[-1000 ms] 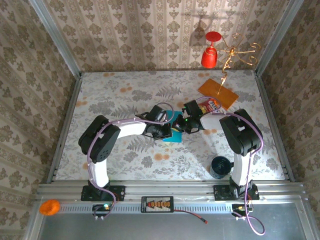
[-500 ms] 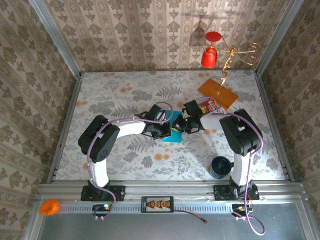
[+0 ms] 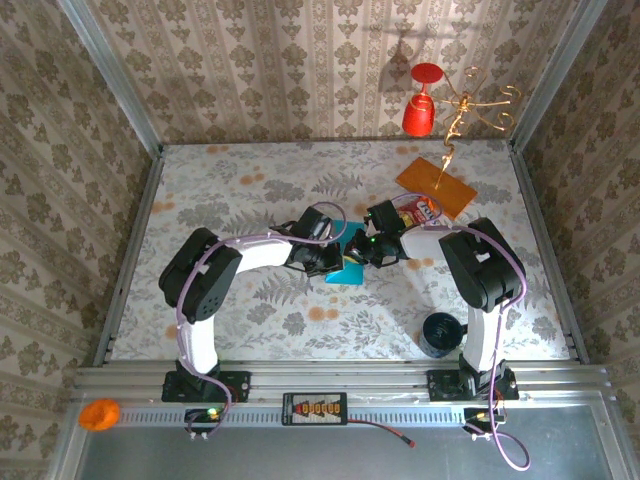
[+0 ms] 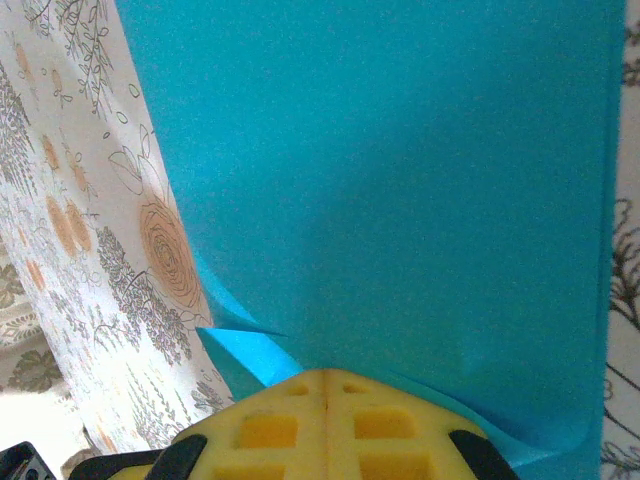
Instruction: Fold a paper plane with a square sheet of paper (pick it up from the middle)
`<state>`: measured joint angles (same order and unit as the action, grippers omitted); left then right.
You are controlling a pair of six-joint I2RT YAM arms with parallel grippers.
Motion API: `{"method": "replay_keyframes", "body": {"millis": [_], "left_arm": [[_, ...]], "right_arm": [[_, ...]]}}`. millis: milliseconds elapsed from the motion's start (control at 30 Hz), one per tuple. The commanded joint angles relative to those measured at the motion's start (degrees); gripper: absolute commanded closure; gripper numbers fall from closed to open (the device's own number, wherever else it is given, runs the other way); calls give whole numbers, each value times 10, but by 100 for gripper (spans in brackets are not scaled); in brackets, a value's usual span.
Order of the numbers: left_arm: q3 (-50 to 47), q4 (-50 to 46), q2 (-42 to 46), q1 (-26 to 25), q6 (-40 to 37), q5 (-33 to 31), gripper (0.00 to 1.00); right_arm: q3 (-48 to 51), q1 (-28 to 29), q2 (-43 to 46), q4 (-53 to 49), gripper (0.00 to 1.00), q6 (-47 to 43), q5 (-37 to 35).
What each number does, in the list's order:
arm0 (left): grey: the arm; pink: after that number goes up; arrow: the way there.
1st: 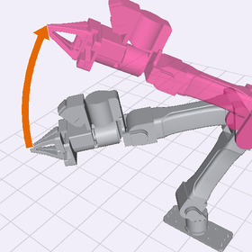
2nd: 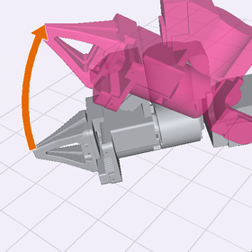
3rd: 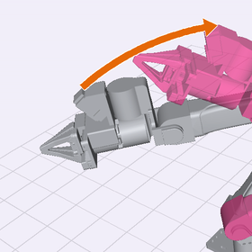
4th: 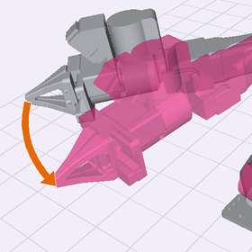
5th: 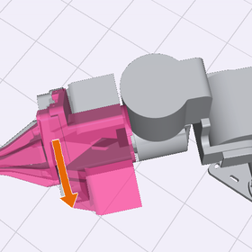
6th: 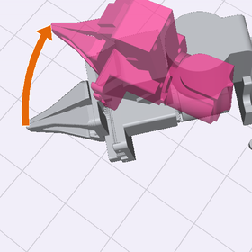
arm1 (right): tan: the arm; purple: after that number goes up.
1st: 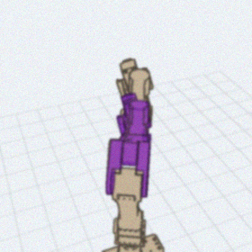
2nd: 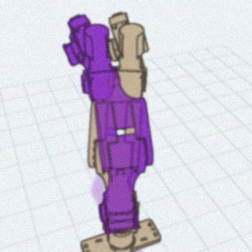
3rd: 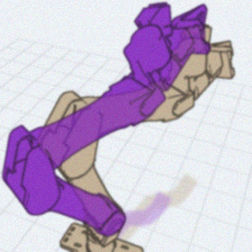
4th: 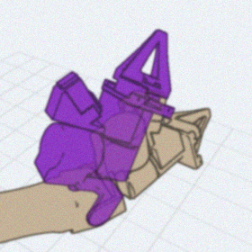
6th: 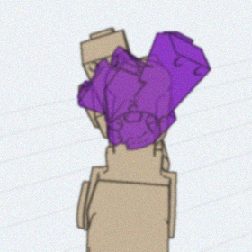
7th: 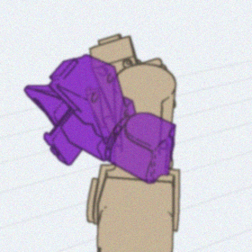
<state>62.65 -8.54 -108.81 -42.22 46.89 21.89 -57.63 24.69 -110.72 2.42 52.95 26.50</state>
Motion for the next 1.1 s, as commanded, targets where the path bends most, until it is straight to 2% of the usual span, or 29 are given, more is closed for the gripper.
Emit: {"method": "replay_keyframes", "body": {"millis": [0,600,1067], "left_arm": [[-4,-17,-6,5,-13,7,100],[-28,-62,0,8,-41,10,100],[-82,-112,48,7,-73,10,100]], "right_arm": [[29,-4,-45,-98,97,5,-74],[25,-9,-52,-111,97,5,-79],[22,-12,-57,-118,97,4,-81]]}}
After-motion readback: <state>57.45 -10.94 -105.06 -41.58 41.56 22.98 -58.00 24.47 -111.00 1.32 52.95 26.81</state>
